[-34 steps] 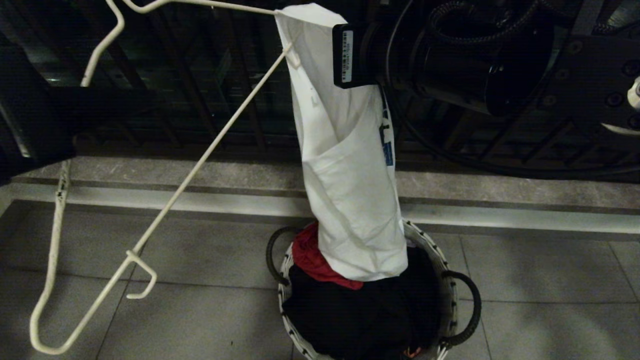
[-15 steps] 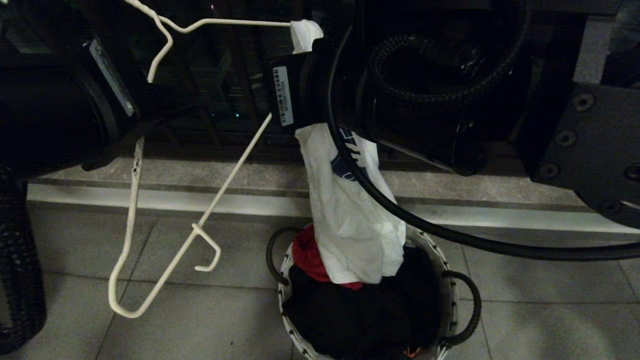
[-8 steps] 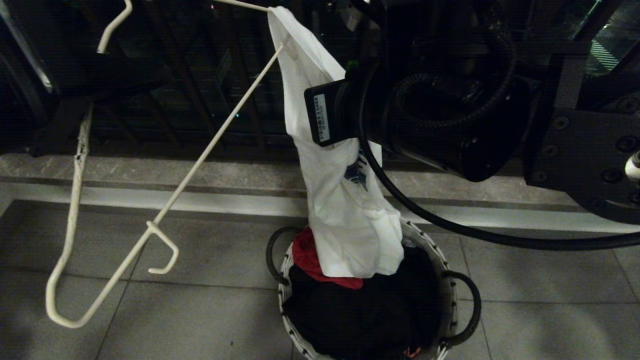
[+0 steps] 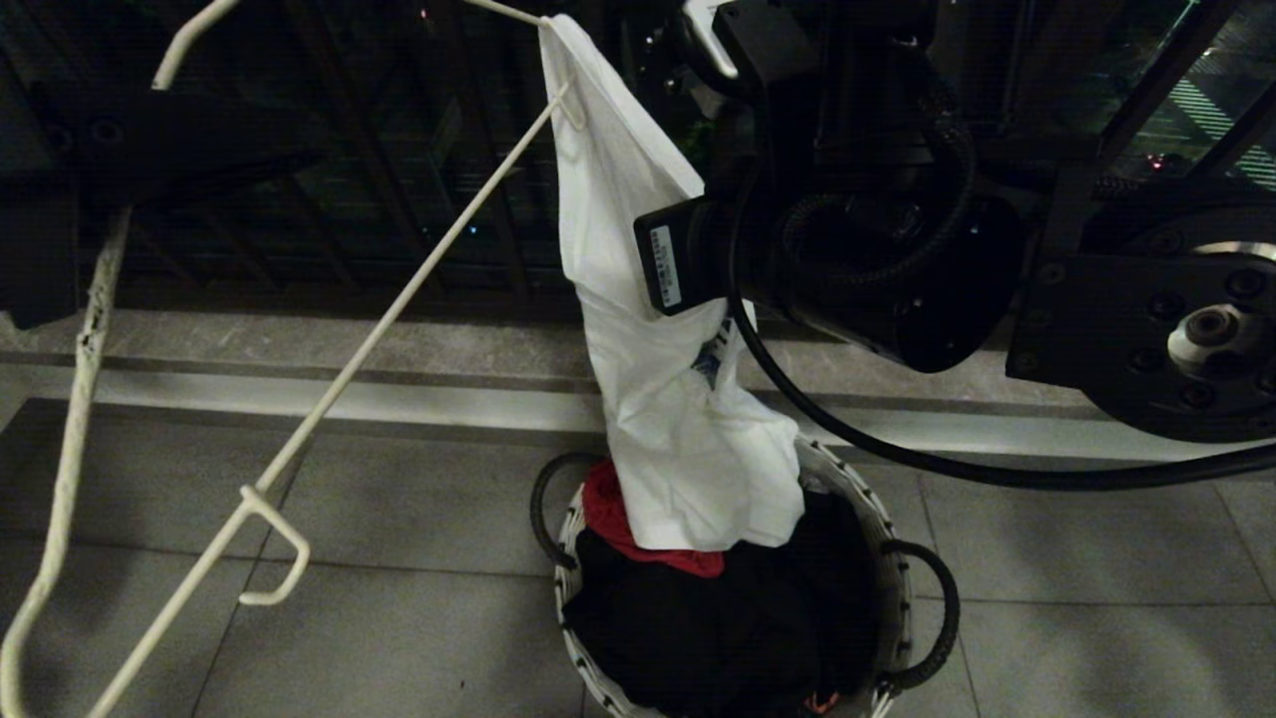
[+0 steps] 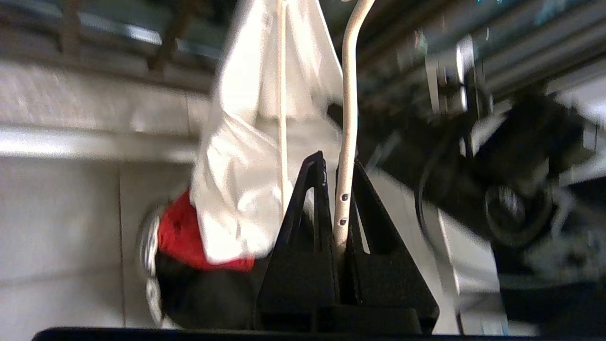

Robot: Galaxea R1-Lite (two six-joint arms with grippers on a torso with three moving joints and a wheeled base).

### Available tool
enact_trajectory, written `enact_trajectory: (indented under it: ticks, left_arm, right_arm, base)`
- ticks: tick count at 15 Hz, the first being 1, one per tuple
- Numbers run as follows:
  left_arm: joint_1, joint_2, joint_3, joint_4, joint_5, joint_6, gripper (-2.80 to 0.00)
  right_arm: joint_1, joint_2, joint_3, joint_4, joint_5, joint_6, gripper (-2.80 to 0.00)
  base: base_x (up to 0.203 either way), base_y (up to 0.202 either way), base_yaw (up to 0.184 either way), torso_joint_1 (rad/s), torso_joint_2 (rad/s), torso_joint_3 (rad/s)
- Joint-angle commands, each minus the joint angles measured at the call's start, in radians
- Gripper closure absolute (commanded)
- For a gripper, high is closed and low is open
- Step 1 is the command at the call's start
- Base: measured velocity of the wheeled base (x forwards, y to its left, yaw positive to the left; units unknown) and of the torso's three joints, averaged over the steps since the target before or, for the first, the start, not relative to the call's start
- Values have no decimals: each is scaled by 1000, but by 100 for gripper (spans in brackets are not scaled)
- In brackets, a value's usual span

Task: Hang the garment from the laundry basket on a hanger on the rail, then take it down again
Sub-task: Hang the clothes on the clothes rack

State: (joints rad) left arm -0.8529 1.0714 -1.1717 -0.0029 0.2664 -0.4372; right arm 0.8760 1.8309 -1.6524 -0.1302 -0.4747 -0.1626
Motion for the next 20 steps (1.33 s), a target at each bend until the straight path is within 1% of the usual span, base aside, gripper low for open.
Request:
enact_trajectory:
  ticks: [1, 3, 4, 6, 7, 9, 12, 15, 17, 18, 20]
  left_arm:
    - [-43, -15, -6, 68, -2, -4, 0]
    - [-47, -9, -3, 98, -3, -3, 0]
    - [-57, -10, -7, 144, -6, 0, 0]
    - [-74, -15, -17, 250, -42, 21, 0]
    - [-76, -20, -22, 305, -63, 42, 0]
    - [-77, -34, -23, 373, -76, 98, 0]
    - [-77, -77, -26, 391, -74, 147, 0]
    - [-75, -151, -41, 392, -69, 202, 0]
    - [-75, -169, -54, 392, -58, 216, 0]
    - [-75, -168, -52, 392, -56, 218, 0]
    - [-75, -162, -51, 392, -46, 218, 0]
  right_arm:
    - [-2, 1, 15, 0, -2, 0, 0]
    - [-6, -21, 48, 6, 0, 1, 0]
    - [-6, -40, 68, 15, 1, 0, 0]
    - [-10, -68, 79, 52, 2, 3, 0]
    - [-13, -80, 92, 60, 2, 4, 0]
    - [-14, -105, 111, 66, 2, 19, 0]
    - [-14, -130, 189, 99, 4, 24, 0]
    - [-12, -129, 295, 100, 6, 54, 0]
    - [-12, -110, 344, 97, 8, 79, 0]
    - [-12, -94, 363, 96, 8, 107, 0]
    - [-13, -62, 398, 94, 10, 129, 0]
  base:
    - [0, 0, 0, 0, 0, 0]
    - [0, 0, 0, 0, 0, 0]
    - [0, 0, 0, 0, 0, 0]
    - [0, 0, 0, 0, 0, 0]
    - [0, 0, 0, 0, 0, 0]
    - [0, 0, 0, 0, 0, 0]
    - [0, 0, 0, 0, 0, 0]
    - [0, 0, 0, 0, 0, 0]
    - [0, 0, 0, 0, 0, 0]
    - [0, 0, 0, 0, 0, 0]
    - [0, 0, 0, 0, 0, 0]
